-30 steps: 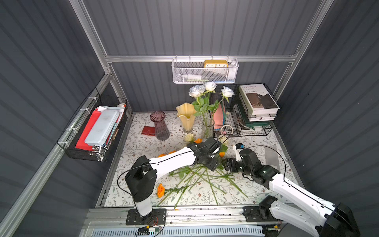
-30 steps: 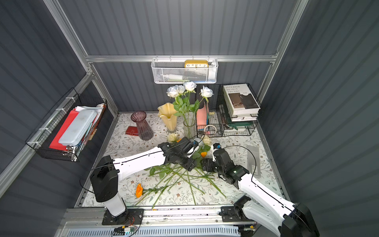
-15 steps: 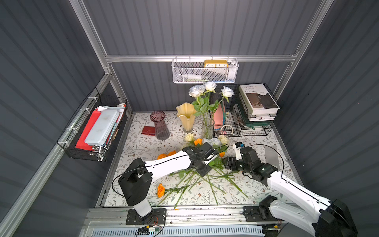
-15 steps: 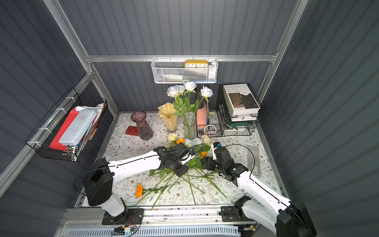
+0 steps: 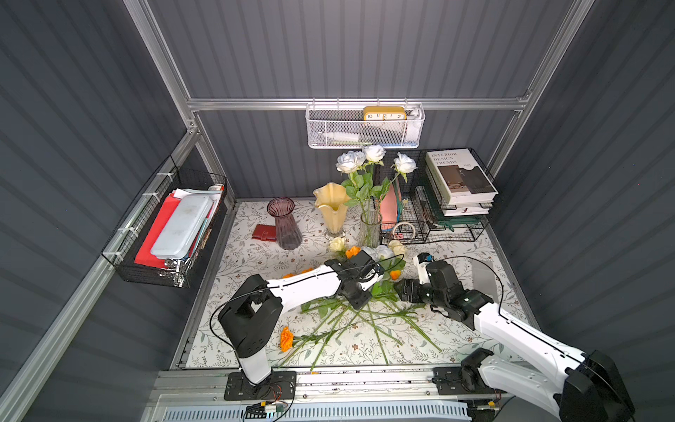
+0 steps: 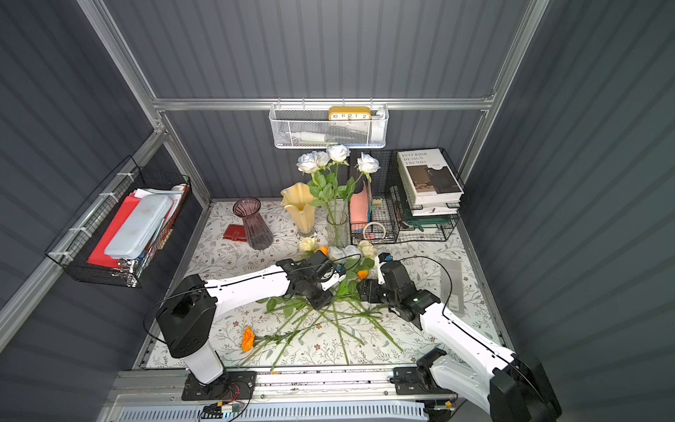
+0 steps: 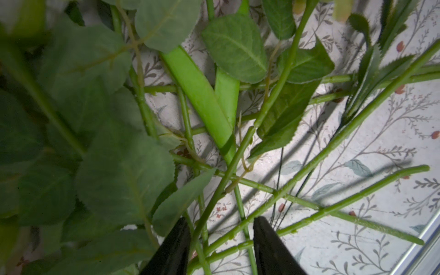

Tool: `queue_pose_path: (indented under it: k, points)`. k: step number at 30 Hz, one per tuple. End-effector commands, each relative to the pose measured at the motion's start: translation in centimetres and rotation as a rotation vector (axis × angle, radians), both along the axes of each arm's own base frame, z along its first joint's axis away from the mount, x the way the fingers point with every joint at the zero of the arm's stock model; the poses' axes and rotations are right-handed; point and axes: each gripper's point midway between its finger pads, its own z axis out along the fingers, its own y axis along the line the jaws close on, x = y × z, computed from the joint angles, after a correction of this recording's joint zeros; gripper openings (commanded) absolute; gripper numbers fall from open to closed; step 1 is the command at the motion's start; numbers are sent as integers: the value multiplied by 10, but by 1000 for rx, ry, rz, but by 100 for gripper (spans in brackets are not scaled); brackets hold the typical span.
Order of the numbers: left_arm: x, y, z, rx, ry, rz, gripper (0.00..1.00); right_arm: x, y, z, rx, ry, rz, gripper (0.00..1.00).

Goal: Arrange the flowers in different vases according to their colors
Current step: Pick up the flower at the center of the board.

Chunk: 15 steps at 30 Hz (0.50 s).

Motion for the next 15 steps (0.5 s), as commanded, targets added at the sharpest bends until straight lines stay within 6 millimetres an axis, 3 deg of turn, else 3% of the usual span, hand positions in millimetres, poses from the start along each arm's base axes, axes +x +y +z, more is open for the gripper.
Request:
queue_pose_path:
  k: [1, 15]
  points:
    - [-8, -2, -11, 5, 41, -40, 46, 3, 0, 6, 5, -19, -1, 80]
    - [-8, 3, -32, 53, 70, -34, 35, 1, -3, -2, -8, -9, -9, 80]
